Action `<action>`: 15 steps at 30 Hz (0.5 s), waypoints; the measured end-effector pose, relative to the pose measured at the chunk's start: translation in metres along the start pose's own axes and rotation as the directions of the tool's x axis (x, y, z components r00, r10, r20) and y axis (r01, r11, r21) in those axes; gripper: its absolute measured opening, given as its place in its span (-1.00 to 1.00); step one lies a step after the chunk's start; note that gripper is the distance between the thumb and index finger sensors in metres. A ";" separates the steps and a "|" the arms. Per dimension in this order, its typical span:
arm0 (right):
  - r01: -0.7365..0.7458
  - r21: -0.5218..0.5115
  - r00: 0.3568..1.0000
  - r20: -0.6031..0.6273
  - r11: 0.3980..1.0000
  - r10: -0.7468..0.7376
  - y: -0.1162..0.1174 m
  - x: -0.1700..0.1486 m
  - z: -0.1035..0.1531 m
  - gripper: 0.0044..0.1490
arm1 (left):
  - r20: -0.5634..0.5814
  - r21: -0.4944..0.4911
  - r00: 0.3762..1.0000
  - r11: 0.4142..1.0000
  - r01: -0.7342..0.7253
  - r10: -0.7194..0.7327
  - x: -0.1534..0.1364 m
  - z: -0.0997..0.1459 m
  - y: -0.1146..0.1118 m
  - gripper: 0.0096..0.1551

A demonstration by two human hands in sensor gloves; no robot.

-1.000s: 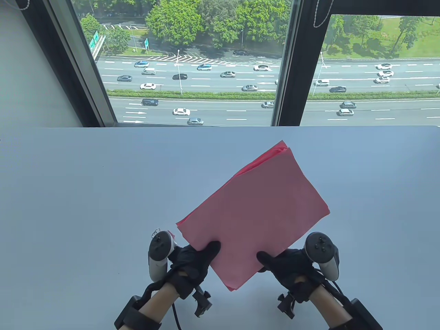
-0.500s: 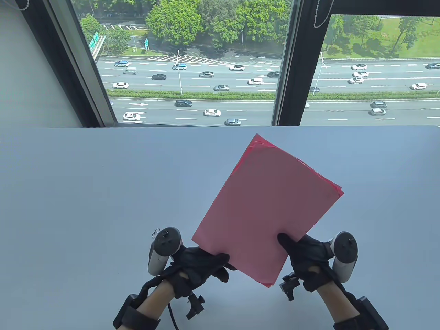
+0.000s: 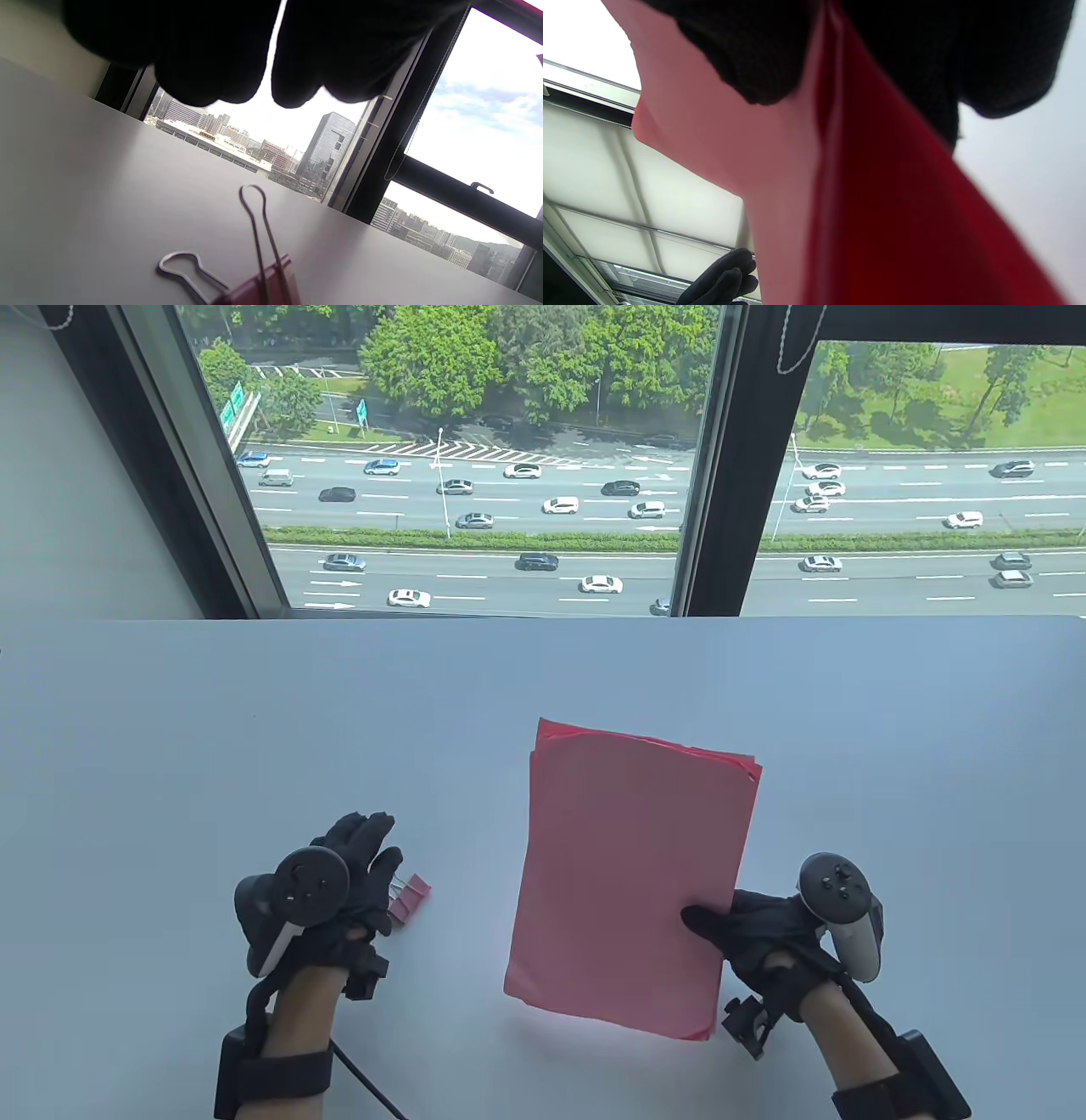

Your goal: Clip paper with binder clip (Left hand to clip)

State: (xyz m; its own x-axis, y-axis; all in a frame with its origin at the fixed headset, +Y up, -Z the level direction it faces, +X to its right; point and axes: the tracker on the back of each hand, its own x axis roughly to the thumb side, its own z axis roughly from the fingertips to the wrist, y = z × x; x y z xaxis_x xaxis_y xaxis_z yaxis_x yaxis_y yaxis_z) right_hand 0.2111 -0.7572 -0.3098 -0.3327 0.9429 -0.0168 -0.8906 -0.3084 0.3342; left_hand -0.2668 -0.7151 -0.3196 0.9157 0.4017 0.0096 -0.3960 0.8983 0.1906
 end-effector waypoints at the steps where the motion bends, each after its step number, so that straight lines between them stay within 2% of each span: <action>1: -0.010 0.008 1.000 -0.002 1.000 0.010 0.001 0.000 0.000 -0.46 | -0.028 -0.028 1.000 1.000 0.012 -0.013 -0.002 -0.001 -0.002 -0.35; 3: -0.027 0.021 1.000 -0.006 0.999 0.028 0.004 0.000 -0.001 -0.46 | -0.078 -0.104 0.996 0.994 0.025 -0.033 -0.005 -0.002 -0.005 -0.32; 7: -0.017 0.034 1.000 -0.003 0.999 0.017 0.005 -0.001 -0.001 -0.44 | -0.107 -0.202 0.990 0.977 0.073 -0.096 -0.005 -0.004 -0.012 -0.28; 12: -0.051 0.033 0.999 0.001 0.998 0.051 0.006 -0.001 -0.002 -0.45 | -0.108 -0.212 0.989 0.975 0.074 -0.098 -0.005 -0.006 -0.019 -0.26; 15: -0.063 0.026 0.998 0.008 0.998 0.063 0.007 -0.001 -0.003 -0.44 | -0.097 -0.165 0.987 0.980 0.112 -0.129 -0.001 -0.006 -0.020 -0.20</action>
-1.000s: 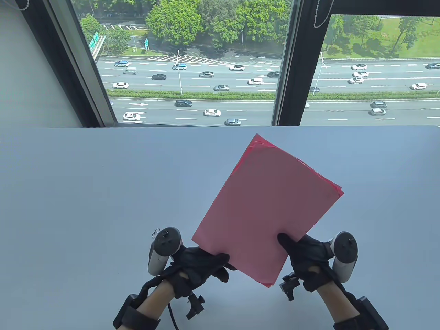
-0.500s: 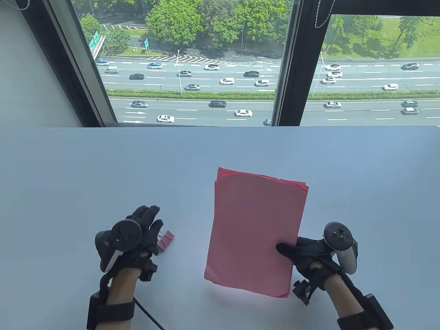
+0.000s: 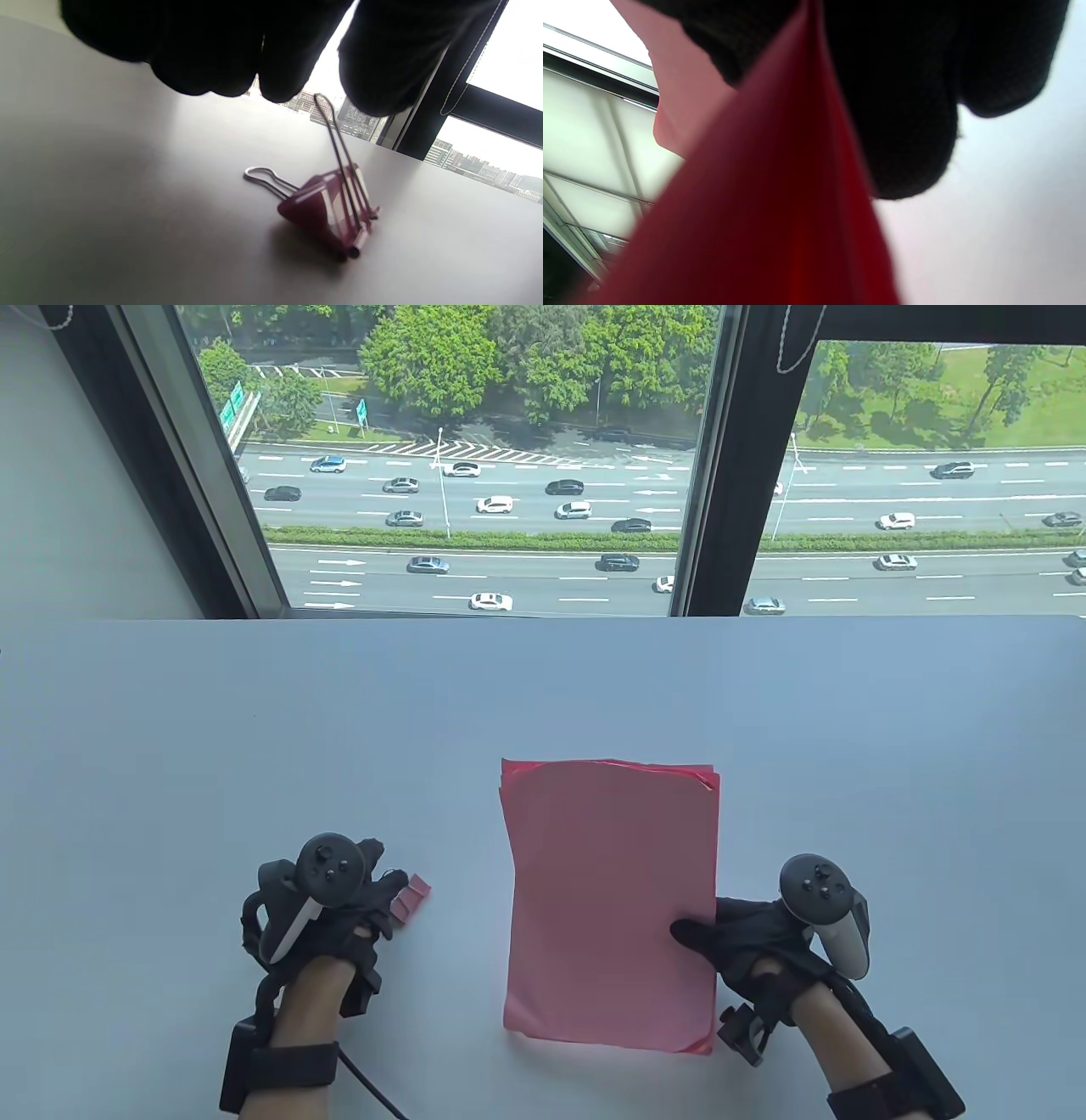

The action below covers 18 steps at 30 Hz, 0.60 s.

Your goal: Clip paper with binder clip (Left hand to clip)

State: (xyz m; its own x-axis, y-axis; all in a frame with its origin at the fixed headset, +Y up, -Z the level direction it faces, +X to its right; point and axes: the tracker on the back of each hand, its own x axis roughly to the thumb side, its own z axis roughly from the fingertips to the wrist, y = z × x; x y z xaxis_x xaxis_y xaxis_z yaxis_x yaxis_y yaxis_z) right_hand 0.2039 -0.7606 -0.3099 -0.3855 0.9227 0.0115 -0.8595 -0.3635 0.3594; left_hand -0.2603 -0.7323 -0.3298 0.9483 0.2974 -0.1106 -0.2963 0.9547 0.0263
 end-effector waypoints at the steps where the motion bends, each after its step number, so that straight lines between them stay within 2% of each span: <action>1: 0.005 0.008 1.000 -0.001 1.000 -0.005 0.001 0.000 -0.001 -0.43 | 0.000 0.015 1.000 1.000 0.015 -0.015 0.001 0.000 0.000 -0.19; 3: 0.000 0.029 1.000 0.015 1.000 -0.001 0.002 0.001 0.000 -0.44 | 0.008 0.022 0.999 0.999 0.036 -0.036 0.004 -0.001 0.001 -0.20; 5: -0.042 -0.017 0.998 0.056 0.999 0.043 0.001 0.005 0.001 -0.44 | 0.008 0.008 0.999 0.999 0.043 -0.043 0.007 0.000 0.001 -0.26; 9: 0.008 -0.005 0.998 0.070 1.000 -0.008 0.000 0.008 0.002 -0.36 | 0.013 -0.008 0.997 0.997 0.077 -0.077 0.011 0.001 -0.001 -0.29; 18: -0.017 -0.017 0.997 0.080 1.000 0.018 0.000 0.006 0.001 -0.44 | 0.012 -0.022 0.993 0.993 0.116 -0.116 0.015 0.001 -0.006 -0.34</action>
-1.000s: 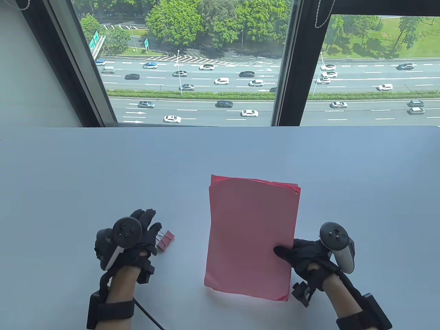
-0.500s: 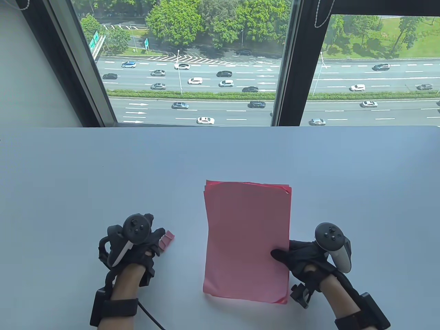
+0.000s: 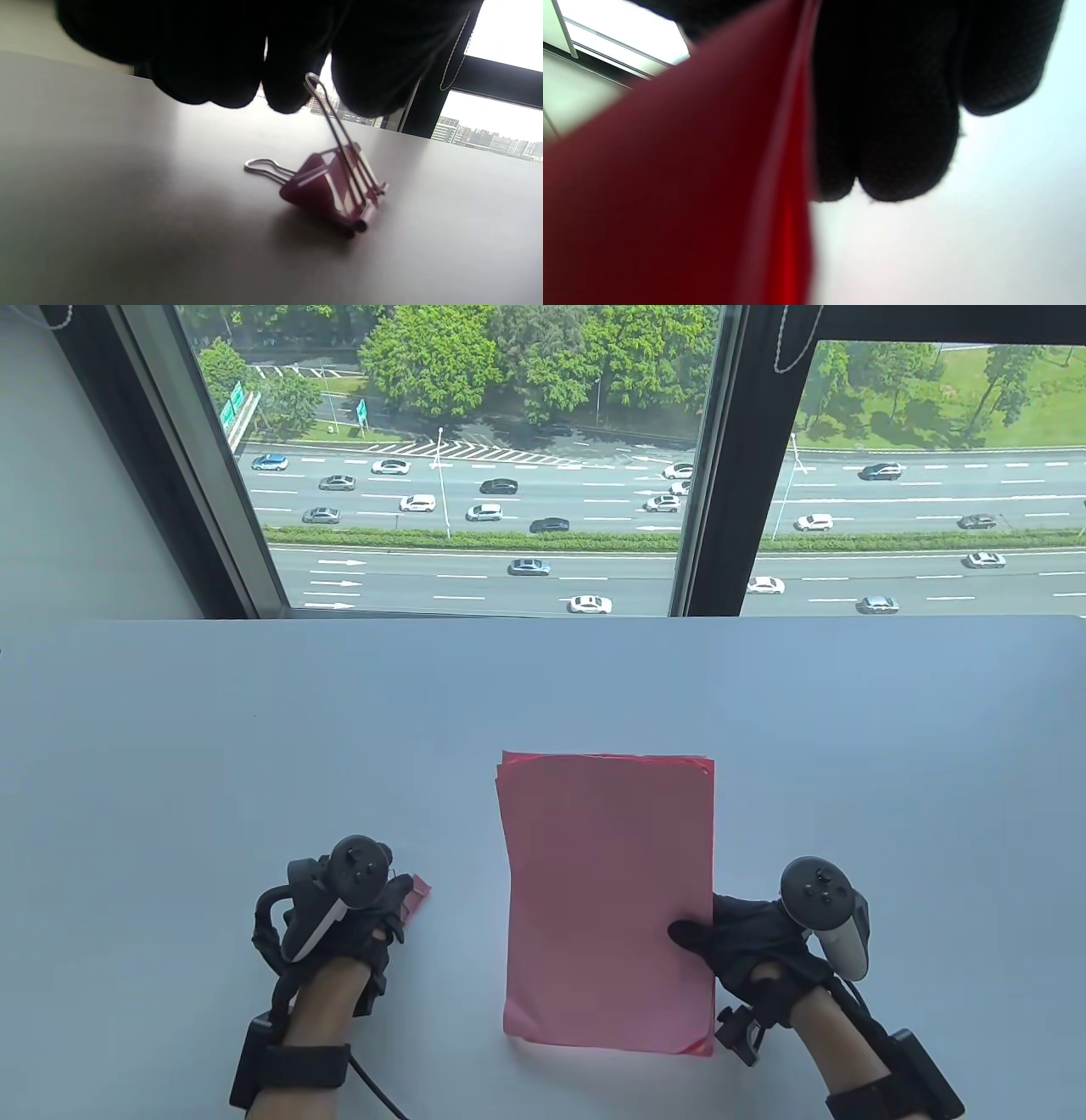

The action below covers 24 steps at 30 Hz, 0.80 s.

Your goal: Clip paper with binder clip (Left hand to clip)

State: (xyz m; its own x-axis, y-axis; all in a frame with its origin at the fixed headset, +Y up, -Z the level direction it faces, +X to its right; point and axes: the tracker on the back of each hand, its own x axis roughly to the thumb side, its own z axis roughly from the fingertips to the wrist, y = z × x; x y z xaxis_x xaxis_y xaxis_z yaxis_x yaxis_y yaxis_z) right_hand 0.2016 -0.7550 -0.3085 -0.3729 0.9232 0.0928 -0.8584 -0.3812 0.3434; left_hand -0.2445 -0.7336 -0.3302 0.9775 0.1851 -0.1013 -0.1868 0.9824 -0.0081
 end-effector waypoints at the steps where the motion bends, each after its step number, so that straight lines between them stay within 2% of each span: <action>1: 0.000 0.006 1.000 0.000 1.000 0.000 0.000 0.000 0.000 -0.45 | 0.000 -0.001 1.000 1.000 0.000 0.000 0.000 0.000 0.000 -0.36; 10: 0.000 0.005 1.000 -0.002 1.000 0.000 0.002 -0.001 0.000 -0.46 | -0.005 0.001 1.000 1.000 0.011 -0.011 0.006 -0.001 -0.004 -0.47; 14: -0.005 -0.004 1.000 0.000 1.000 0.005 0.003 -0.001 0.000 -0.46 | -0.030 -0.062 0.994 0.992 -0.108 0.106 0.005 0.000 -0.004 -0.55; 19: 0.007 -0.001 1.000 0.002 1.000 -0.007 0.003 -0.001 0.000 -0.47 | -0.060 -0.128 0.981 0.974 -0.189 0.182 0.004 0.000 -0.006 -0.60; 24: 0.012 -0.009 1.000 0.005 1.000 -0.012 0.001 -0.002 0.000 -0.47 | -0.043 -0.138 0.959 0.949 -0.283 0.279 -0.001 0.000 -0.008 -0.62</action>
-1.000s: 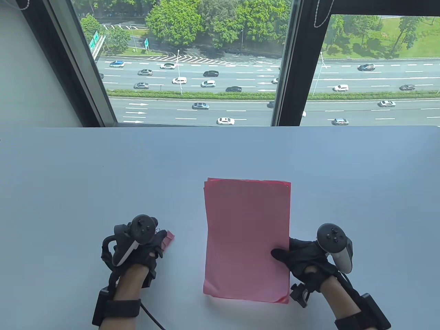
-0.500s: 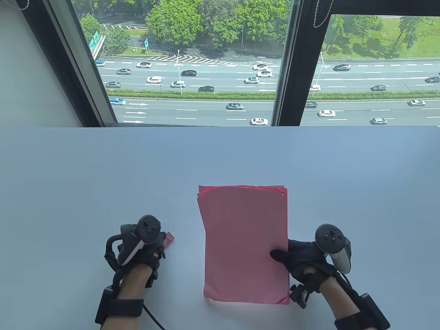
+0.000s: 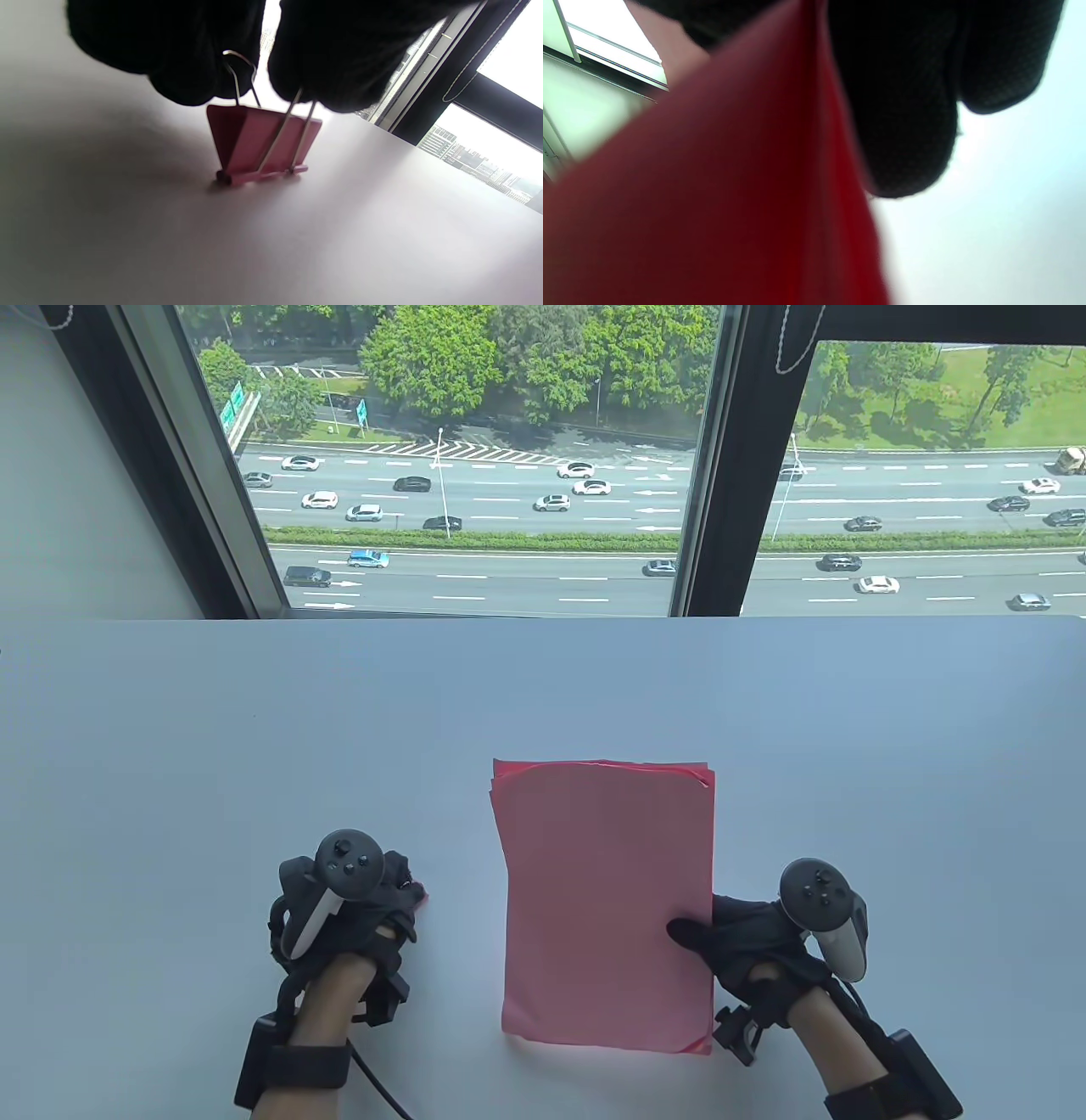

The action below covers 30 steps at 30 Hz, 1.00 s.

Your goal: Clip paper with binder clip (Left hand to clip)

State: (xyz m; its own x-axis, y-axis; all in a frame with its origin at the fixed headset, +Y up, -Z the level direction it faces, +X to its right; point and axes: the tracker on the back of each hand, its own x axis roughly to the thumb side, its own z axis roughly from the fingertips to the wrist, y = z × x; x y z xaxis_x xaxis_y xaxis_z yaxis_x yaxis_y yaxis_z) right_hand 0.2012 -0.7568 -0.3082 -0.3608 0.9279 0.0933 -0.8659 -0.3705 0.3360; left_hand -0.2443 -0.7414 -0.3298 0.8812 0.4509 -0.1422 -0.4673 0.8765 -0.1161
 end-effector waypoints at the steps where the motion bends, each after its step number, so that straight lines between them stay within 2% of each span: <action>1: 0.005 -0.008 1.000 0.003 1.000 -0.005 -0.001 0.000 0.000 -0.46 | 0.022 -0.001 0.998 0.998 -0.056 0.056 -0.002 0.000 0.000 -0.60; 3: 0.008 -0.015 1.000 0.005 1.000 -0.008 -0.003 0.000 0.000 -0.46 | 0.052 -0.018 0.971 0.973 -0.231 0.232 -0.005 -0.001 0.000 -0.58; 5: 0.007 -0.023 1.000 0.007 1.000 -0.007 -0.004 0.000 0.001 -0.47 | 0.082 -0.088 0.894 0.897 -0.433 0.440 -0.008 -0.001 -0.002 -0.58; 7: 0.012 -0.028 1.000 0.010 1.000 -0.012 -0.005 0.000 0.001 -0.47 | 0.096 -0.125 0.832 0.836 -0.534 0.546 -0.009 -0.001 -0.002 -0.58; 12: 0.049 -0.030 0.998 0.031 0.998 -0.048 -0.007 0.001 0.002 -0.47 | 0.233 -0.165 0.718 0.754 -0.636 0.656 -0.004 -0.002 -0.003 -0.53; 16: 0.071 -0.038 0.996 0.049 0.997 -0.069 -0.010 0.003 0.003 -0.48 | 0.272 -0.230 0.610 0.666 -0.710 0.744 0.001 -0.003 -0.007 -0.21; 19: 0.087 -0.024 0.995 0.051 0.996 -0.085 -0.012 0.004 0.003 -0.48 | 0.285 -0.237 0.590 0.652 -0.720 0.755 0.000 -0.004 -0.006 -0.09; 22: 0.101 -0.016 0.993 0.059 0.995 -0.100 -0.012 0.004 0.003 -0.49 | 0.270 -0.271 0.551 0.611 -0.744 0.790 -0.002 -0.004 -0.007 -0.08; 30: 0.071 0.018 0.994 0.081 0.997 -0.072 -0.009 0.006 0.002 -0.49 | 0.281 -0.350 0.549 0.616 -0.706 0.788 0.004 -0.004 -0.010 -0.16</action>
State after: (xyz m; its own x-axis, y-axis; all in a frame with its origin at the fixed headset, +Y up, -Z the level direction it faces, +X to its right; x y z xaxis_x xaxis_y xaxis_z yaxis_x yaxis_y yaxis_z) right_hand 0.2075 -0.7477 -0.3083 -0.2685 0.9524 0.1445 -0.8830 -0.3033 0.3582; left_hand -0.2365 -0.7493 -0.3333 0.1358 0.9850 0.1063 -0.9349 0.1629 -0.3152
